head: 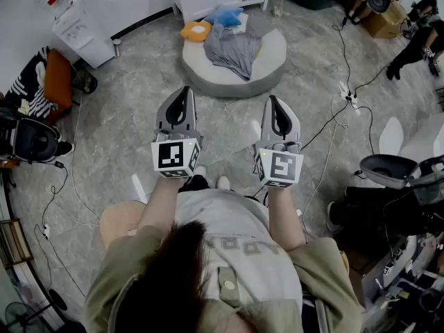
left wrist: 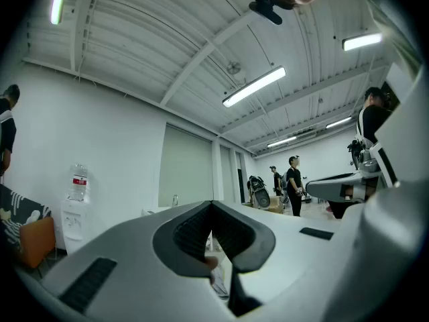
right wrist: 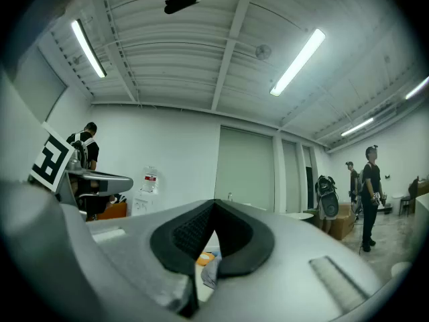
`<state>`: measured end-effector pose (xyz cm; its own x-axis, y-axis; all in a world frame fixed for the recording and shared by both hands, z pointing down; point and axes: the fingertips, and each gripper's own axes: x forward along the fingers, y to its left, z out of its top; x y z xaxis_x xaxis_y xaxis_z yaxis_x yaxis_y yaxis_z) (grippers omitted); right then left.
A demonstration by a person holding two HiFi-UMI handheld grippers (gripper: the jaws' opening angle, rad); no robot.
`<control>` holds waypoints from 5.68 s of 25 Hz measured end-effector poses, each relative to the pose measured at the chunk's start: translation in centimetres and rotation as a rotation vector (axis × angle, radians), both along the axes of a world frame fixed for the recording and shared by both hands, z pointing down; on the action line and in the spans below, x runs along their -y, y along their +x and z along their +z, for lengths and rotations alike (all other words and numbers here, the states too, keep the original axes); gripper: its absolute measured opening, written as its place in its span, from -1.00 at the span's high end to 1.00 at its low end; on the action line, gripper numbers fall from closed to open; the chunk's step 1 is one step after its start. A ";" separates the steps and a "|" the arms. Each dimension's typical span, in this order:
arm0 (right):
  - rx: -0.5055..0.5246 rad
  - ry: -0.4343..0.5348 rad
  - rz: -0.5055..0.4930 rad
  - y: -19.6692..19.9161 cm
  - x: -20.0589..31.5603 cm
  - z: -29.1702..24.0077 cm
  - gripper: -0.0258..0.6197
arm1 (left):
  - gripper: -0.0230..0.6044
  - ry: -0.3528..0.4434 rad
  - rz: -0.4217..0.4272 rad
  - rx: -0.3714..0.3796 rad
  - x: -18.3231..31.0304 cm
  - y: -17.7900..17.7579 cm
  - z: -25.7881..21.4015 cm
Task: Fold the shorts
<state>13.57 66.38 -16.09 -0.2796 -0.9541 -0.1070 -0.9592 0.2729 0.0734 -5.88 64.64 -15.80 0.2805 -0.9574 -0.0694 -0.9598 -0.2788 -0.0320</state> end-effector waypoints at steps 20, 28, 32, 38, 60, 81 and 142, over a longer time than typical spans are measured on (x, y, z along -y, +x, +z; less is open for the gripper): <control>-0.010 -0.020 -0.024 -0.4 1.6 0.8 0.92 | 0.90 -0.011 -0.015 0.000 1.1 0.1 0.5; 0.132 -0.039 -0.082 -1.7 4.5 1.0 0.92 | 0.89 -0.061 0.017 -0.017 4.2 -1.2 1.5; 0.169 -0.077 -0.149 -2.7 7.1 1.8 -0.03 | 0.12 -0.108 0.097 -0.037 7.2 -1.1 2.8; 0.132 -0.104 -0.124 -3.1 12.5 3.1 -0.04 | -0.15 -0.150 0.152 0.034 13.2 -1.9 5.0; 0.073 -0.201 0.025 -5.0 33.4 5.5 -0.04 | -0.33 -0.284 0.247 -0.037 36.6 -6.9 9.0; 0.016 -0.486 -0.186 4.9 53.9 19.1 -0.04 | -0.39 -0.622 0.128 0.100 52.6 -0.3 23.5; -0.451 -1.301 -0.319 5.1 53.2 86.5 0.87 | 0.80 -1.166 0.481 0.713 58.6 -0.6 82.4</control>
